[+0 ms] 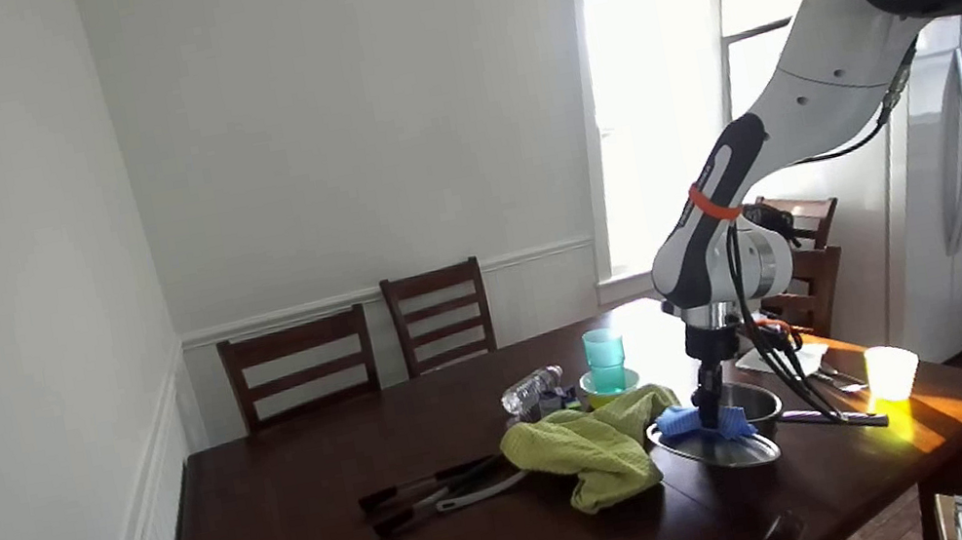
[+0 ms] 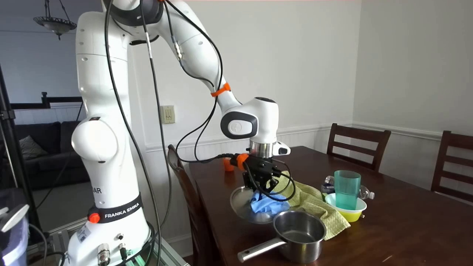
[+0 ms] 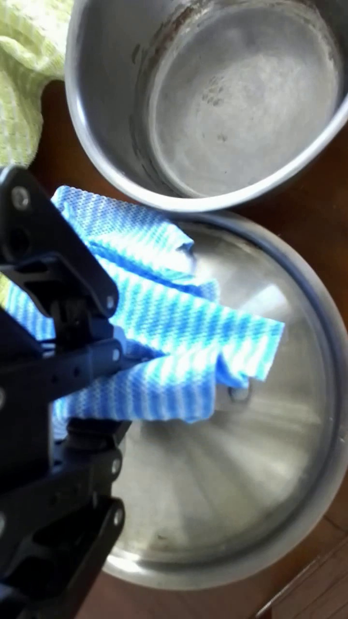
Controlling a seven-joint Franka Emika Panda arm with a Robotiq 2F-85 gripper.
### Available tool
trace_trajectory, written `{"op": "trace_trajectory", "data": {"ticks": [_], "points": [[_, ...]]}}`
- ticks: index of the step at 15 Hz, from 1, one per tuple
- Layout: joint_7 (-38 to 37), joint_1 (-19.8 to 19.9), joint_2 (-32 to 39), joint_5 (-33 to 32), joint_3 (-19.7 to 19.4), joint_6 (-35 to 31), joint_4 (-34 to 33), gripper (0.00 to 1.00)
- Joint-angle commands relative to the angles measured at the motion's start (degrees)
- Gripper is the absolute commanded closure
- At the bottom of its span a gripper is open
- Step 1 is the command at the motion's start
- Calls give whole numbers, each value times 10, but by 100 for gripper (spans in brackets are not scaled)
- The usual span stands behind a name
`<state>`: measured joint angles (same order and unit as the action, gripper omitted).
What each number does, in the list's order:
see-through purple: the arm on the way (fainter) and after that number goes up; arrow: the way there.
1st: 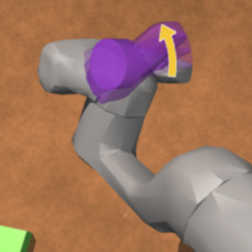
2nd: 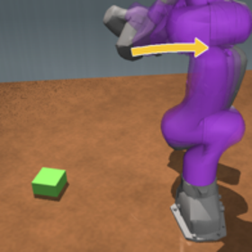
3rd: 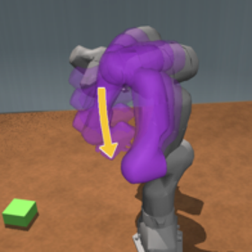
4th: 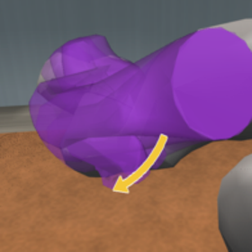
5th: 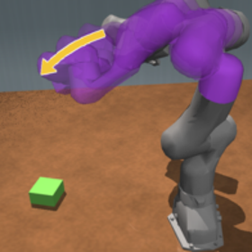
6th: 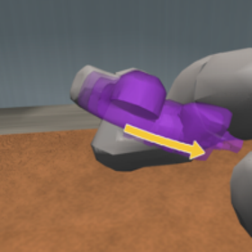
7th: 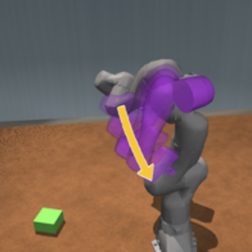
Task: Use the blue towel to place the lid on the pot
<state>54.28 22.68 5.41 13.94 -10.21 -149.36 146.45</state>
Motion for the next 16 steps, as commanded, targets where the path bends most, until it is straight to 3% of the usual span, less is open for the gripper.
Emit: {"op": "trace_trajectory", "data": {"ticks": [1,11,16], "points": [[-15,-10,-49,-16,-28,32,2,97],[-3,-38,-45,35,-37,55,-2,97],[-60,-47,-72,-38,-45,51,6,97]]}}
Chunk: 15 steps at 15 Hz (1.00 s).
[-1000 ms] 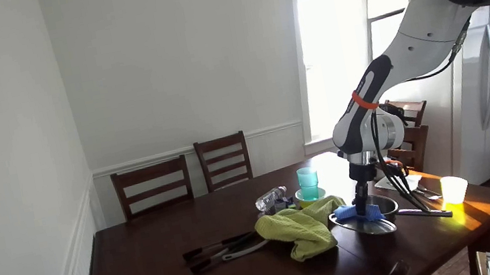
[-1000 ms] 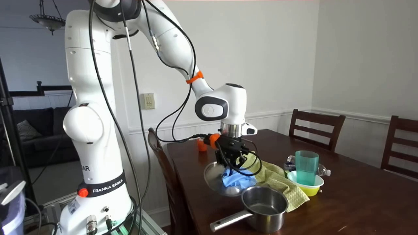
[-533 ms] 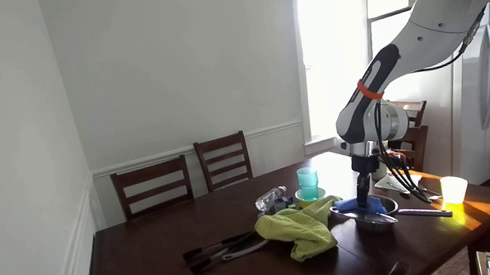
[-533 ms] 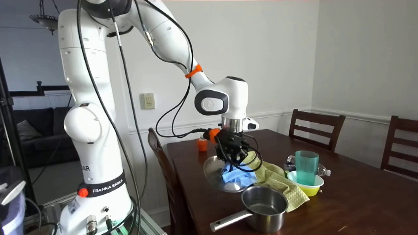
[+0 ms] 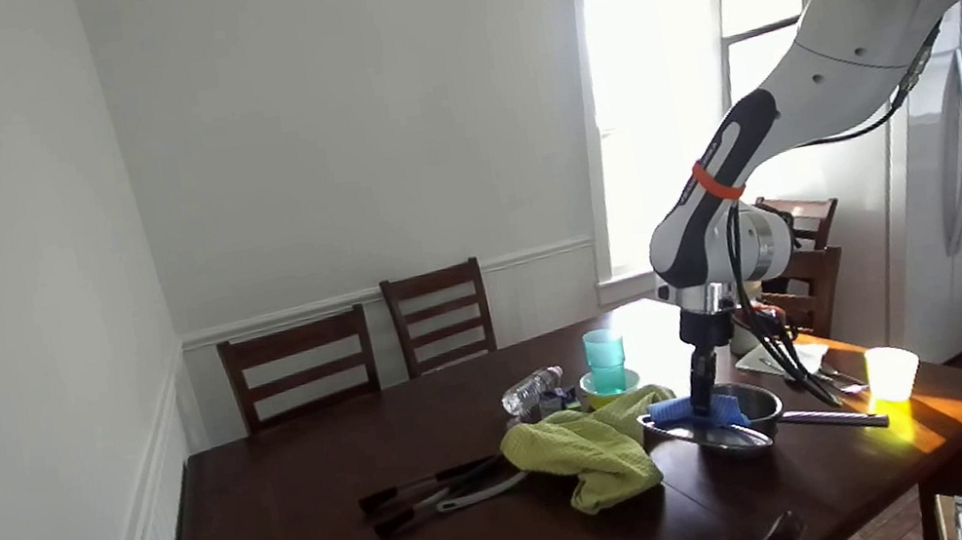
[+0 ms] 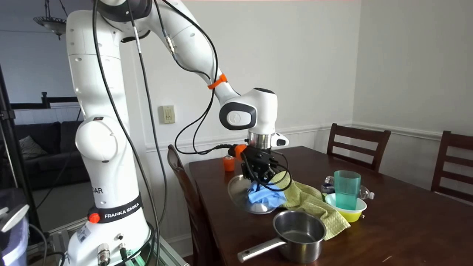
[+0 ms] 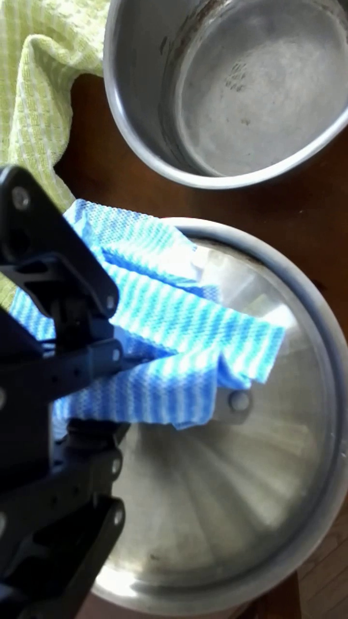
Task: Use the blue towel to place the lid on the pot
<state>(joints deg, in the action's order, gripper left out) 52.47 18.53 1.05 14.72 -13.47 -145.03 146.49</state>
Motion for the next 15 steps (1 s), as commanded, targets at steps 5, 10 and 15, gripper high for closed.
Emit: {"op": "trace_trajectory", "data": {"ticks": [5,10,15], "points": [[-103,8,-36,-137,-37,-15,2,97],[-123,21,-14,-172,-67,-84,-3,97],[-141,39,20,-192,-90,-132,-14,97]]}}
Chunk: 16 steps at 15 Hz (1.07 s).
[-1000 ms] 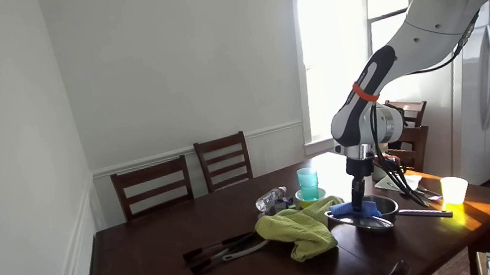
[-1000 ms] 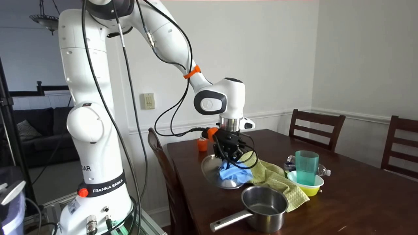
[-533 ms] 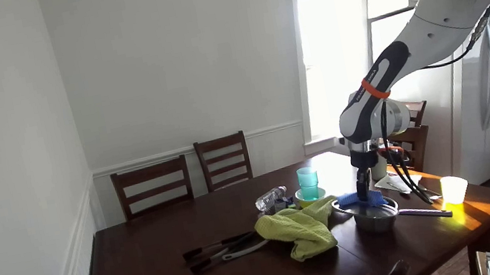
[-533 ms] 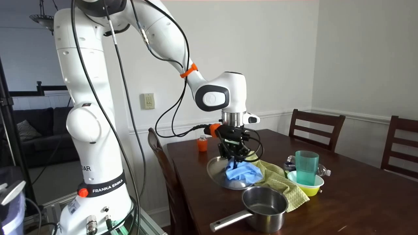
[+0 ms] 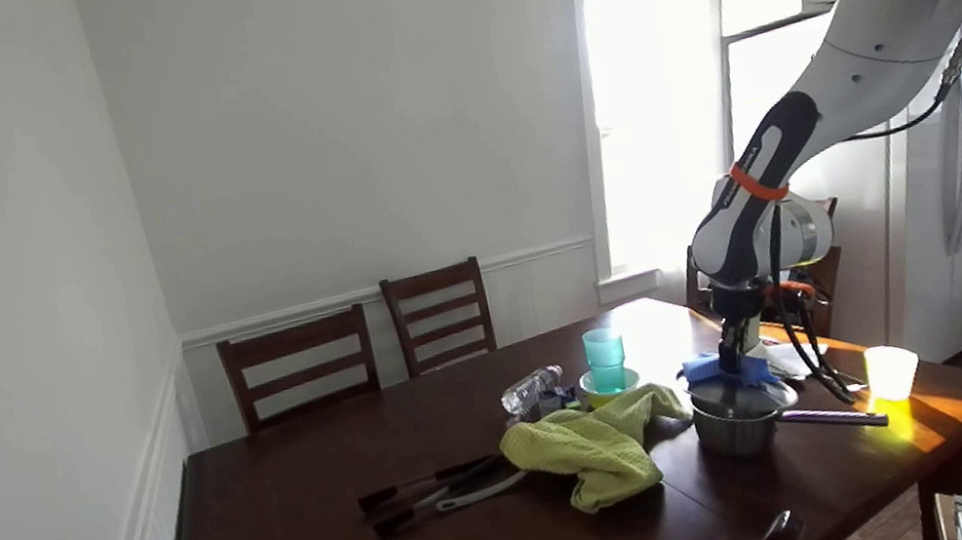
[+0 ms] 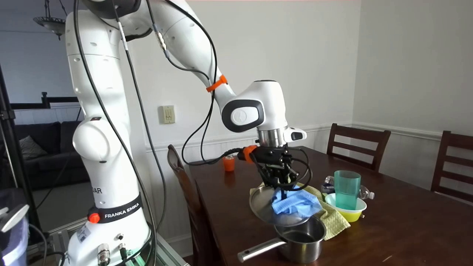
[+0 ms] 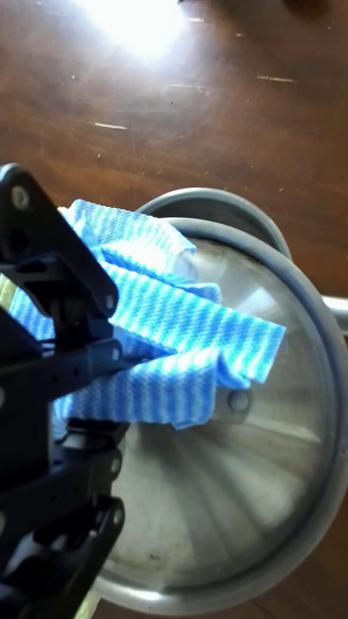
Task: Use the blue towel to place the lid on the pot
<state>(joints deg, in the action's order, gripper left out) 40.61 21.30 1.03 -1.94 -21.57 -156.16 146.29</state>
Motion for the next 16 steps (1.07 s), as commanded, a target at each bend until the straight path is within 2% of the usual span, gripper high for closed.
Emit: {"op": "trace_trajectory", "data": {"ticks": [1,8,16], "points": [[-20,14,29,-20,-10,-28,-14,97],[-6,36,85,10,-1,-40,-45,97],[-3,60,119,34,28,-38,-79,97]]}}
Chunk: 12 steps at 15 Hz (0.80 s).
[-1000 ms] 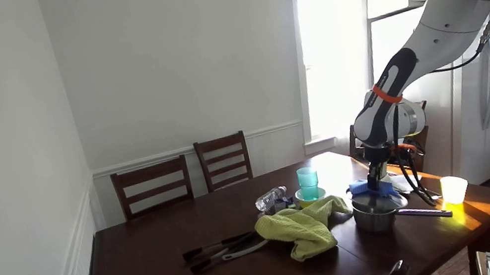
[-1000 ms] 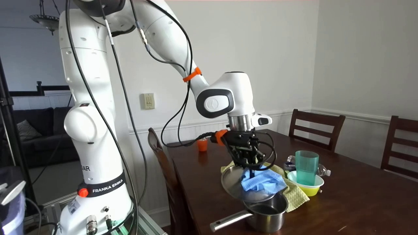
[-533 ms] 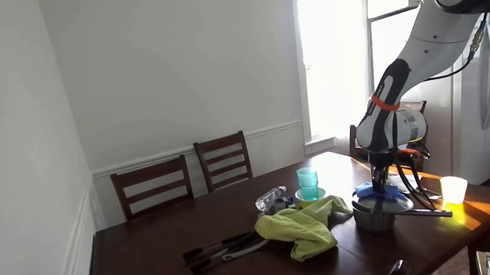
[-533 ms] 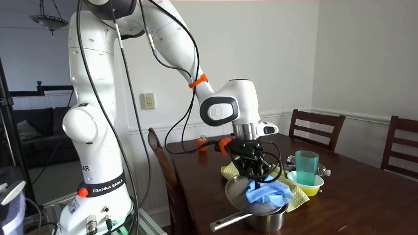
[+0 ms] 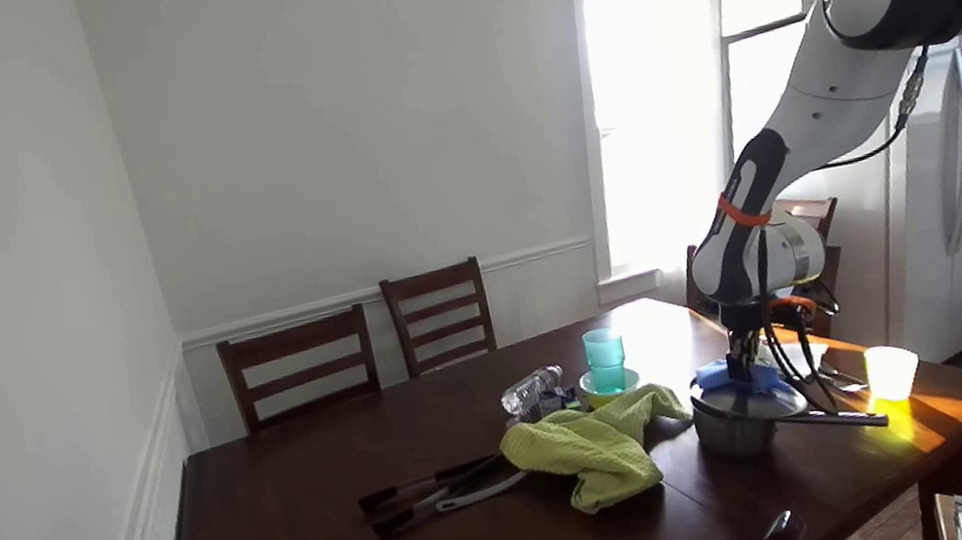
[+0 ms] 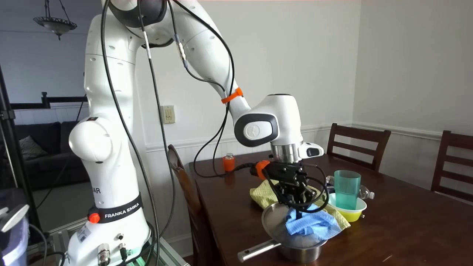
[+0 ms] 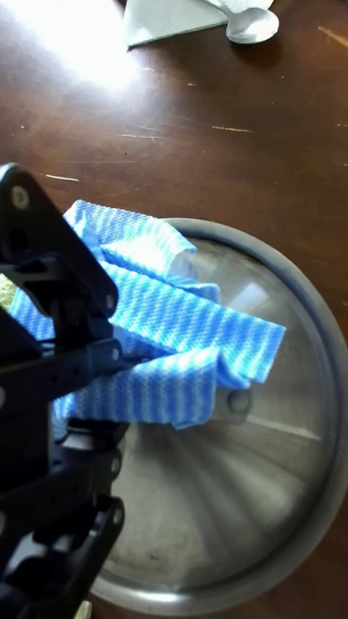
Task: Use the blue towel to place the lid on the pot
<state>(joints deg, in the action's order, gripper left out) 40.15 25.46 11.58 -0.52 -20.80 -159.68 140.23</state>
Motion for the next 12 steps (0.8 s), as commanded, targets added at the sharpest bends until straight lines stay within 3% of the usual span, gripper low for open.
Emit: {"op": "trace_trajectory", "data": {"ticks": [1,4,7,12], "points": [[1,19,16,23,23,-2,-21,97],[-4,20,23,22,29,-2,-28,97],[-6,21,28,20,33,0,-31,79],[-10,21,31,16,33,-2,-34,40]]}}
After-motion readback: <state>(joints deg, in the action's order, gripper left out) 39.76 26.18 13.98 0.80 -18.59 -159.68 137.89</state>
